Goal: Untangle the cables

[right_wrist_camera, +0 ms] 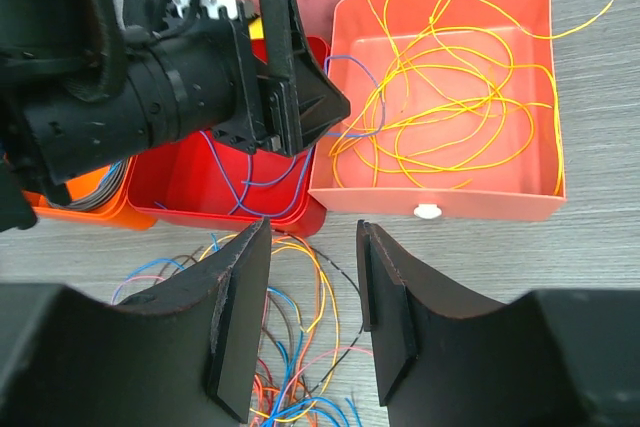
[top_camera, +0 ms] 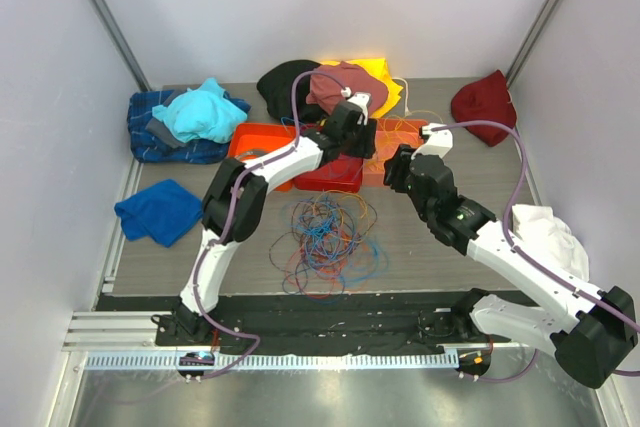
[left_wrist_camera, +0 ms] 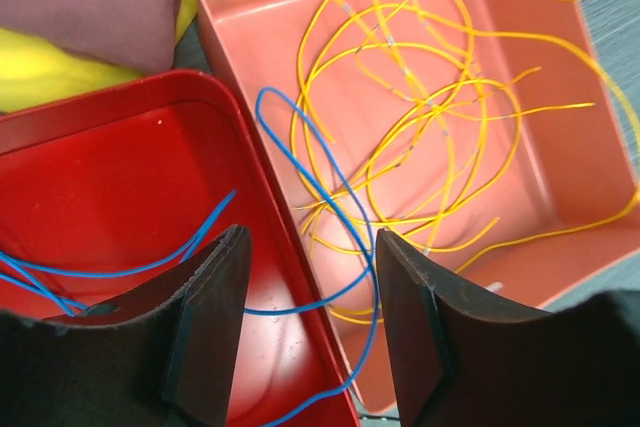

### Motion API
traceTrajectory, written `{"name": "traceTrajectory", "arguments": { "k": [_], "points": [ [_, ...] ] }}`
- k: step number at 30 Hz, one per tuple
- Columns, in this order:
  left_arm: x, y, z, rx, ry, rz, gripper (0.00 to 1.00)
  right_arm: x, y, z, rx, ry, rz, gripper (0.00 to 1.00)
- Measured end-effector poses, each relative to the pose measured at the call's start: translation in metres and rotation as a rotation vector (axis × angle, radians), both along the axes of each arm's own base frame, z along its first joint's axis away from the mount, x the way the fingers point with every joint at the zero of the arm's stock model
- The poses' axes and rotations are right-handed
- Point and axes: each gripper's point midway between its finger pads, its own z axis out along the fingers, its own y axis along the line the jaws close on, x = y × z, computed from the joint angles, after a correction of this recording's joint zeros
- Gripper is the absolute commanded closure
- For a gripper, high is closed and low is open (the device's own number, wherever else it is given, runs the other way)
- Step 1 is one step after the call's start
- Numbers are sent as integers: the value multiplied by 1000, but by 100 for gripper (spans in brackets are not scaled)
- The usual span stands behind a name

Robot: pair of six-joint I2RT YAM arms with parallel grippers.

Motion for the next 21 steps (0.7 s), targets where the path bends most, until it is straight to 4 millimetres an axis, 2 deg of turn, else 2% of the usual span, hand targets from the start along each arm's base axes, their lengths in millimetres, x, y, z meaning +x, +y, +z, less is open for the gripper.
{"name": "traceTrajectory", "arguments": {
  "k": [6,9,12,13,15,21],
  "points": [
    [0,4,-19,36,24,11,59,0,-1,0,-2,0,-3,53],
    [2,7,-19,45,17,22,65,0,-1,0,-3,0,-6,53],
    [-1,13,-18,52,1,30,76,0,-2,-2,-5,2,-7,53],
    [-3,15,-16,55,-2,32,88,0,-2,-2,-5,3,-7,53],
    [-8,21,-8,65,-13,35,100,0,-2,-3,-6,4,-7,53],
    [-6,37,53,50,-123,73,100,0,-1,-3,-4,4,-6,53]
  ]
}}
